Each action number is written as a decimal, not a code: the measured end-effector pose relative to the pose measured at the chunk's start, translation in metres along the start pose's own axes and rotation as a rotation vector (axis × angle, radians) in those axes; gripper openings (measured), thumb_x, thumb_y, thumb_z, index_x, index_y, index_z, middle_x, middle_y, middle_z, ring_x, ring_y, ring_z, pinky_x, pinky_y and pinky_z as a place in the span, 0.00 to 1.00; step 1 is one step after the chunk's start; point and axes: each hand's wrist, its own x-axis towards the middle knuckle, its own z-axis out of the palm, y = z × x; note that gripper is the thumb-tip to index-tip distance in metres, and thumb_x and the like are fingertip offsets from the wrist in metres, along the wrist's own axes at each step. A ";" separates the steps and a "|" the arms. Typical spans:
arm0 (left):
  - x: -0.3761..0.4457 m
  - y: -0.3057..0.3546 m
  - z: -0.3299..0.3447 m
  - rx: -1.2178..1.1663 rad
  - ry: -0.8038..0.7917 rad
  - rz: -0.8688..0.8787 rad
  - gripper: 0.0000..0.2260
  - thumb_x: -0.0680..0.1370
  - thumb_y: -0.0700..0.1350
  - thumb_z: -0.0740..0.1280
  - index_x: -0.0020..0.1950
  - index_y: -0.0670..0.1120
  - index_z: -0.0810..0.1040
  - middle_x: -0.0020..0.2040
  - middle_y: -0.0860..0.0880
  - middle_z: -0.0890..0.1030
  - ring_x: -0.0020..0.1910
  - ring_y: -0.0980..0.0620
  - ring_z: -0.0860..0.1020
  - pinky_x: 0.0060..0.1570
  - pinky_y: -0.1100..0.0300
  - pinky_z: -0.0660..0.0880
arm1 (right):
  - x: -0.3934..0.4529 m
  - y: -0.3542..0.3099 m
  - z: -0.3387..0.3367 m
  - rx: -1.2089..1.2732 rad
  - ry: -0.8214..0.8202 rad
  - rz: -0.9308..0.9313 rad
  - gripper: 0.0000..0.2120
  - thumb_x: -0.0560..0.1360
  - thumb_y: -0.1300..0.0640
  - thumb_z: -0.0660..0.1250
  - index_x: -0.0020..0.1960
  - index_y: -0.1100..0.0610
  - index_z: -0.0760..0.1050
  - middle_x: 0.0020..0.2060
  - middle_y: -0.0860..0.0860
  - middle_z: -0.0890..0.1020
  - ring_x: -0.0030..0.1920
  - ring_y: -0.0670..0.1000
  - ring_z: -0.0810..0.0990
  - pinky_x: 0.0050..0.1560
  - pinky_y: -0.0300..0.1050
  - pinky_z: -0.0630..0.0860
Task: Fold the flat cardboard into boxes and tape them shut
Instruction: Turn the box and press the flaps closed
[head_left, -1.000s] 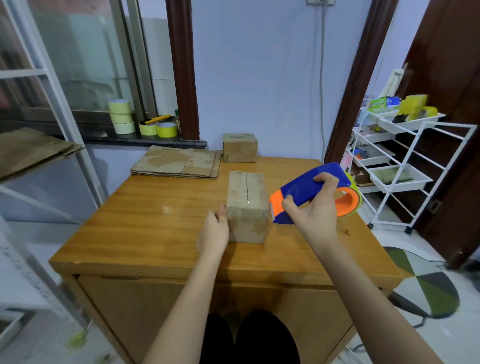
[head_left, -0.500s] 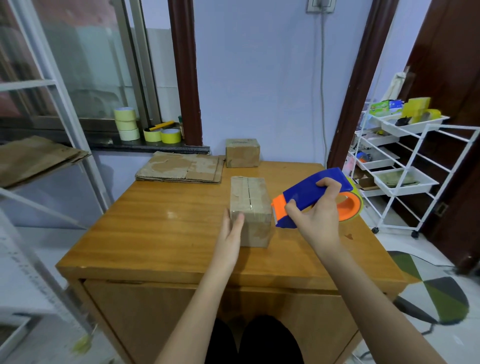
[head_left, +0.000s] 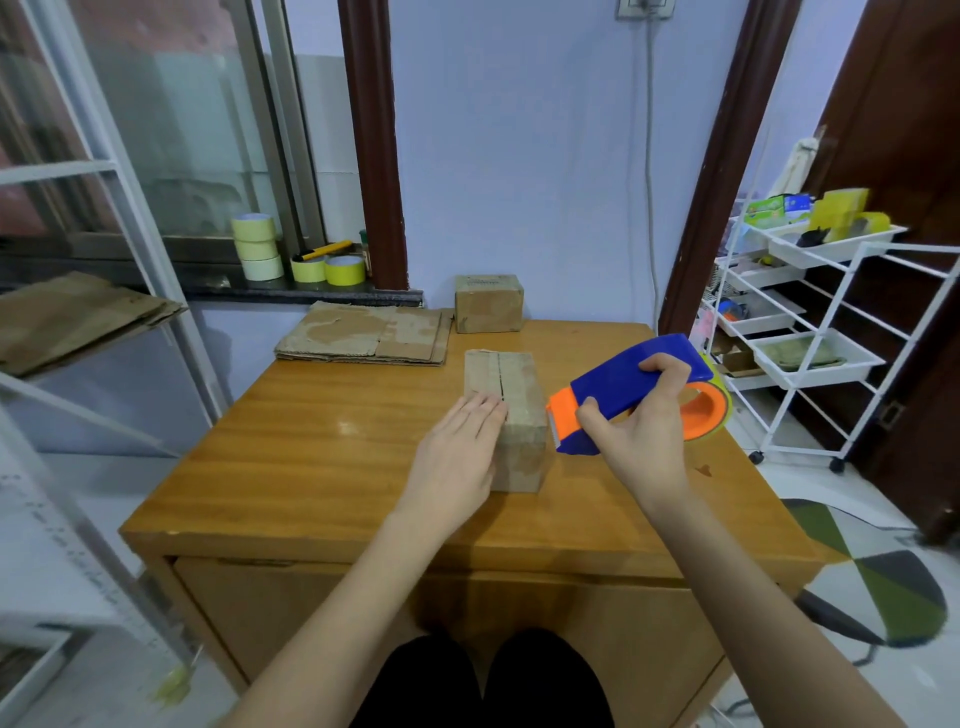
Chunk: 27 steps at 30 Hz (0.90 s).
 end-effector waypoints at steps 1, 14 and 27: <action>-0.001 0.001 0.002 -0.009 0.009 -0.011 0.26 0.68 0.34 0.74 0.66 0.38 0.75 0.64 0.41 0.77 0.65 0.45 0.75 0.68 0.51 0.61 | 0.000 0.000 0.000 0.003 -0.001 0.004 0.28 0.69 0.60 0.73 0.57 0.50 0.57 0.46 0.55 0.76 0.42 0.53 0.79 0.38 0.43 0.75; 0.021 0.017 -0.002 0.073 0.016 0.127 0.28 0.78 0.42 0.65 0.76 0.40 0.59 0.75 0.42 0.63 0.75 0.47 0.61 0.71 0.59 0.48 | 0.001 -0.002 -0.001 -0.021 0.012 -0.010 0.27 0.69 0.59 0.73 0.57 0.53 0.58 0.40 0.49 0.75 0.39 0.52 0.79 0.38 0.49 0.77; 0.022 0.010 0.012 0.062 0.045 0.122 0.23 0.67 0.35 0.76 0.62 0.38 0.79 0.59 0.40 0.80 0.58 0.46 0.80 0.59 0.53 0.73 | 0.002 0.005 -0.010 0.262 0.077 0.174 0.22 0.72 0.66 0.69 0.56 0.56 0.58 0.41 0.46 0.70 0.37 0.45 0.73 0.36 0.33 0.71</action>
